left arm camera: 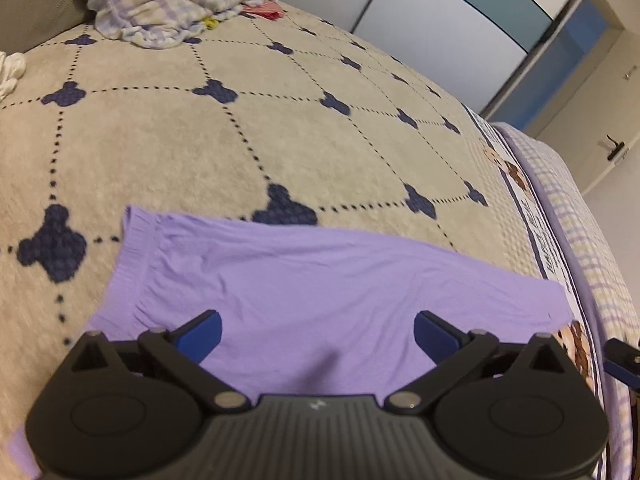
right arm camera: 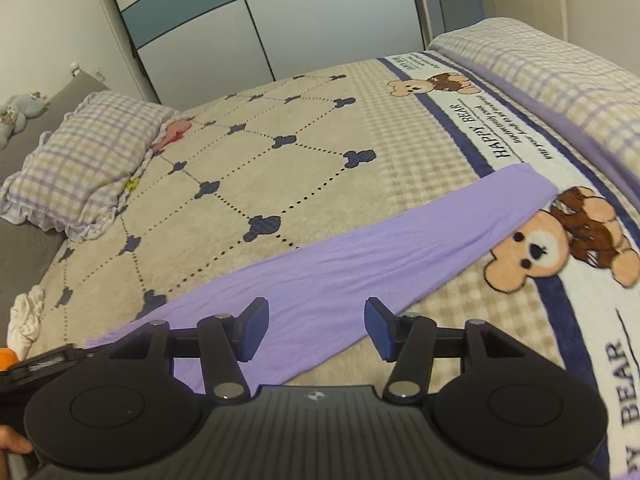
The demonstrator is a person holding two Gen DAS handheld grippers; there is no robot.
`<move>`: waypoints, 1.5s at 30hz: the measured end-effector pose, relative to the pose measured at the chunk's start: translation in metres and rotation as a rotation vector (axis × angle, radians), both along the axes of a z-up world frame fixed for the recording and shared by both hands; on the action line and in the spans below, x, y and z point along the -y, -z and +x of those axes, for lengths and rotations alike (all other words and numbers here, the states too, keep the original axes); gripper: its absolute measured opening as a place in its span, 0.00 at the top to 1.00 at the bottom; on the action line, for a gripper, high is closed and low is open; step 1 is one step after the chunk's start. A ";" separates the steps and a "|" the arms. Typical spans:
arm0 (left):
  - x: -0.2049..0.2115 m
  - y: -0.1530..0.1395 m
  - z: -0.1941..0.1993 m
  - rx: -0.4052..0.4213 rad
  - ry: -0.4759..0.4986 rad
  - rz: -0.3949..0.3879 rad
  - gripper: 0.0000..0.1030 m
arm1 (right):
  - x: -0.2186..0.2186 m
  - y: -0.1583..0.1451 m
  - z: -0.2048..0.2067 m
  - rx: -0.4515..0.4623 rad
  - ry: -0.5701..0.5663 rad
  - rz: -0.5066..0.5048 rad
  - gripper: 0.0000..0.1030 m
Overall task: Fold clothes
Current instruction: 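Move the opened left gripper over the pants waistband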
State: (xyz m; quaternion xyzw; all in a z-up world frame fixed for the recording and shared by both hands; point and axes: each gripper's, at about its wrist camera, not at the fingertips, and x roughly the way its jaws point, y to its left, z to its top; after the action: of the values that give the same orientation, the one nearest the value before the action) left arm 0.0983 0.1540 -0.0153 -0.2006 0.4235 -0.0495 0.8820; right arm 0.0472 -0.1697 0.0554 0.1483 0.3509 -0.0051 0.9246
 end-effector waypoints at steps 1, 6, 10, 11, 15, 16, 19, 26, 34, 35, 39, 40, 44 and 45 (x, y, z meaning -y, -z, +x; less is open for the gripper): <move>0.004 0.000 -0.003 -0.001 0.010 0.004 0.00 | -0.002 -0.004 -0.007 0.001 0.006 -0.004 0.44; 0.021 -0.002 -0.026 -0.009 0.068 0.001 0.00 | -0.015 -0.023 -0.045 0.027 0.034 -0.029 0.41; 0.026 -0.007 -0.050 0.018 0.102 -0.009 0.00 | -0.026 -0.038 -0.075 0.062 0.047 -0.059 0.38; 0.027 -0.008 -0.056 0.025 0.111 -0.008 0.00 | -0.028 -0.041 -0.081 0.070 0.050 -0.061 0.36; 0.026 -0.006 -0.071 0.034 0.130 0.046 0.00 | -0.032 -0.050 -0.096 0.092 0.047 -0.066 0.33; 0.024 -0.006 -0.075 0.034 0.129 0.065 0.00 | -0.033 -0.052 -0.098 0.098 0.048 -0.068 0.31; 0.013 -0.010 -0.084 0.049 0.100 0.077 0.00 | -0.036 -0.053 -0.097 0.108 0.060 -0.058 0.29; -0.004 -0.012 -0.096 0.062 0.086 0.043 0.00 | -0.051 -0.045 -0.082 0.094 0.072 -0.030 0.26; -0.012 -0.008 -0.102 0.089 0.094 0.038 0.00 | -0.075 -0.022 -0.030 0.091 0.046 -0.037 0.26; -0.014 -0.007 -0.101 0.088 0.096 0.038 0.00 | -0.078 -0.019 -0.023 0.093 0.040 -0.044 0.26; -0.022 -0.005 -0.098 0.098 0.095 0.040 0.00 | -0.082 0.003 0.004 0.063 0.011 -0.025 0.26; -0.024 -0.005 -0.097 0.104 0.092 0.044 0.00 | -0.082 0.009 0.011 0.047 0.001 -0.015 0.26; -0.034 -0.001 -0.089 0.107 0.047 0.052 0.00 | -0.083 0.034 0.040 0.007 -0.016 -0.006 0.26; -0.036 0.001 -0.086 0.101 0.027 0.050 0.00 | -0.083 0.040 0.046 -0.001 -0.018 0.000 0.26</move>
State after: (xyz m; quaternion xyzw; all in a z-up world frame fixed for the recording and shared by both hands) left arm 0.0118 0.1899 -0.0160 -0.1699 0.3824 -0.0607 0.9062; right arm 0.0932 -0.0864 0.0159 0.1451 0.3525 0.0031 0.9245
